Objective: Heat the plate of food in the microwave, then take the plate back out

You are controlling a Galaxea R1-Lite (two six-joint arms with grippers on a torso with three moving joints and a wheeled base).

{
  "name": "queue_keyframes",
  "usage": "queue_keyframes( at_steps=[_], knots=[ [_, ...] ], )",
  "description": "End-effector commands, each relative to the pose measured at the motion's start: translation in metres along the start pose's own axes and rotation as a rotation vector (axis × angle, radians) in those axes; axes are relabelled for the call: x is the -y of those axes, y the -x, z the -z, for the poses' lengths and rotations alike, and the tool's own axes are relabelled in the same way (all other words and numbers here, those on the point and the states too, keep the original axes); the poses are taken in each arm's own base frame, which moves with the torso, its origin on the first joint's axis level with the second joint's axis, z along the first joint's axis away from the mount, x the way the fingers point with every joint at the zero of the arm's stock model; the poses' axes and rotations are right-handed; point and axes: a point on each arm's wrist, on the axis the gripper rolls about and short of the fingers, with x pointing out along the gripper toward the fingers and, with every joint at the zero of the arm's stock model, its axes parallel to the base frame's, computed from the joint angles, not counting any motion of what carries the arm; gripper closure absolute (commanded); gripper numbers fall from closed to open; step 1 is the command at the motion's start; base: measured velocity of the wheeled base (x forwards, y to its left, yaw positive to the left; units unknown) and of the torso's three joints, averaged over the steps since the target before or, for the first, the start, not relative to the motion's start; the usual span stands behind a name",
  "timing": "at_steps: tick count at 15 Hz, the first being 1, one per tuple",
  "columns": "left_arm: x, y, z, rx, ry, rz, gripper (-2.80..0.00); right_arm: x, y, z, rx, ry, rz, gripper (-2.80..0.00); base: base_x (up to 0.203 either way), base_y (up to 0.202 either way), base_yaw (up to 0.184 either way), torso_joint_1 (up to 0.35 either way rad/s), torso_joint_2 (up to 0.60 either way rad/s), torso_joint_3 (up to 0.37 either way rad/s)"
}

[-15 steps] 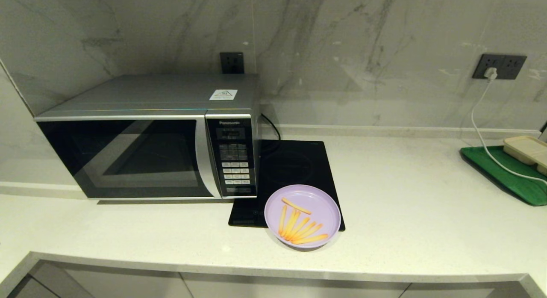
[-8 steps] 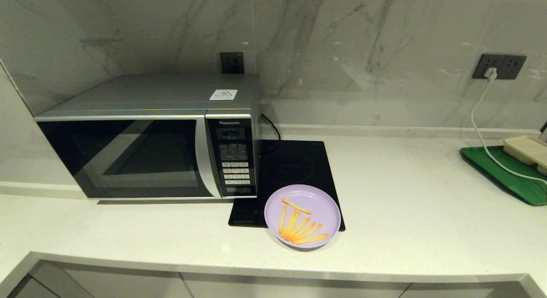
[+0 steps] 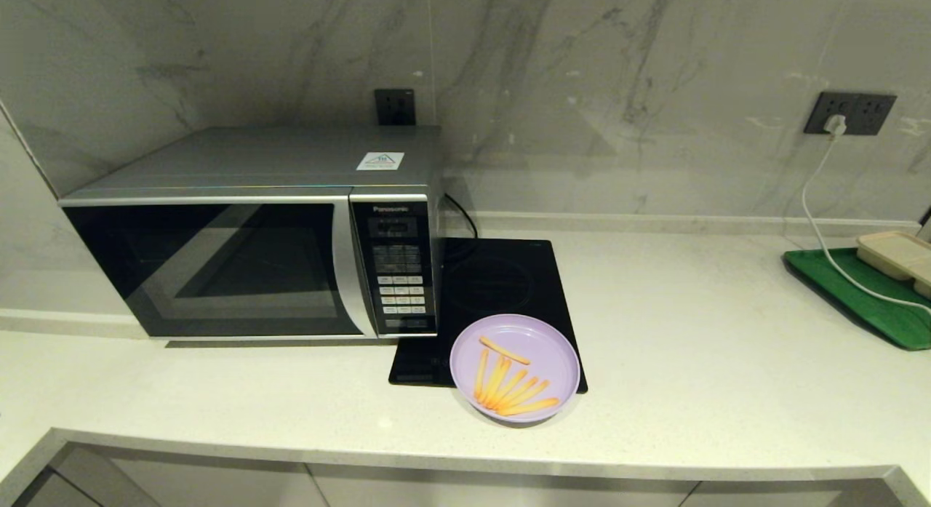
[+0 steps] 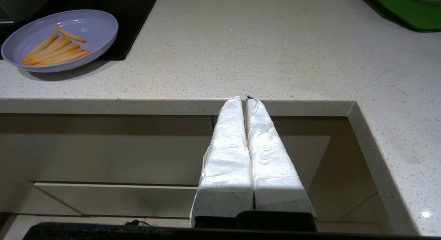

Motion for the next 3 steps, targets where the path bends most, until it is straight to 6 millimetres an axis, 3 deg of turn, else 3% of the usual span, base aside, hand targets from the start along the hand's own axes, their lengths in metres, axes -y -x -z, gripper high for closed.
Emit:
queue_keyframes(
  at_steps=[1,3],
  knots=[
    [0.0,-0.0001,0.0,-0.002,0.0,0.0,0.0,0.0,0.0,0.0001,-0.001,0.0,0.002,0.0,0.0,0.0,0.0,0.0,0.0,0.0],
    [0.0,-0.0001,0.0,-0.003,0.0,-0.002,0.0,0.0,0.0,0.0001,-0.001,0.0,0.0,0.0,0.0,0.0,0.0,0.0,0.0,0.0]
  ],
)
